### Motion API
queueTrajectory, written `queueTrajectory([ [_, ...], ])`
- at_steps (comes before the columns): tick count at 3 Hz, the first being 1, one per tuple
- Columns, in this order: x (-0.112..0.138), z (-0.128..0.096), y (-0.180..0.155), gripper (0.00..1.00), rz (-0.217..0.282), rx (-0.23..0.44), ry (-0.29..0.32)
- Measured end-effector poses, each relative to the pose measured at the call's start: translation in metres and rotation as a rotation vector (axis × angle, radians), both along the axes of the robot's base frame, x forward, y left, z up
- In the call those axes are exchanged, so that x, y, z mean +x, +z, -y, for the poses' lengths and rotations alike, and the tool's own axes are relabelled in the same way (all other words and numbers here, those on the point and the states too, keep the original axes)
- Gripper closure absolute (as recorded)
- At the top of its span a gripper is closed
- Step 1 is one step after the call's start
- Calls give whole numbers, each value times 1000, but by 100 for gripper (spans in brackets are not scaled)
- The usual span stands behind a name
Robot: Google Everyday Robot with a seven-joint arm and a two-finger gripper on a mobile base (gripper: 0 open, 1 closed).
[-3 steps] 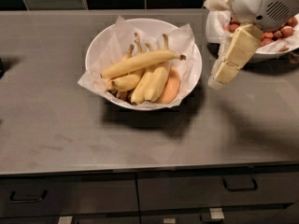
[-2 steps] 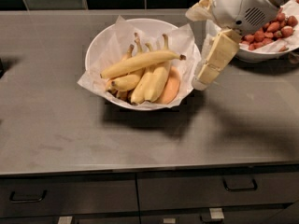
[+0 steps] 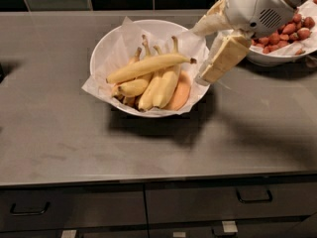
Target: Pick banana from white bowl
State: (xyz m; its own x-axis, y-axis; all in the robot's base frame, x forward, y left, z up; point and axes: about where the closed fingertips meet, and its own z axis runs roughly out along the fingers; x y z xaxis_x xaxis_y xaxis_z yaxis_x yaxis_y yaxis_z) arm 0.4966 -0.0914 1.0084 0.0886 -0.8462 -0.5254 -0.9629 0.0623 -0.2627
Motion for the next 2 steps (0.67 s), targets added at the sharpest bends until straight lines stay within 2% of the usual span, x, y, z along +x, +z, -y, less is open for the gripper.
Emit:
queueTrajectory([
  [2,33,-42,-12,25,7,27,98],
])
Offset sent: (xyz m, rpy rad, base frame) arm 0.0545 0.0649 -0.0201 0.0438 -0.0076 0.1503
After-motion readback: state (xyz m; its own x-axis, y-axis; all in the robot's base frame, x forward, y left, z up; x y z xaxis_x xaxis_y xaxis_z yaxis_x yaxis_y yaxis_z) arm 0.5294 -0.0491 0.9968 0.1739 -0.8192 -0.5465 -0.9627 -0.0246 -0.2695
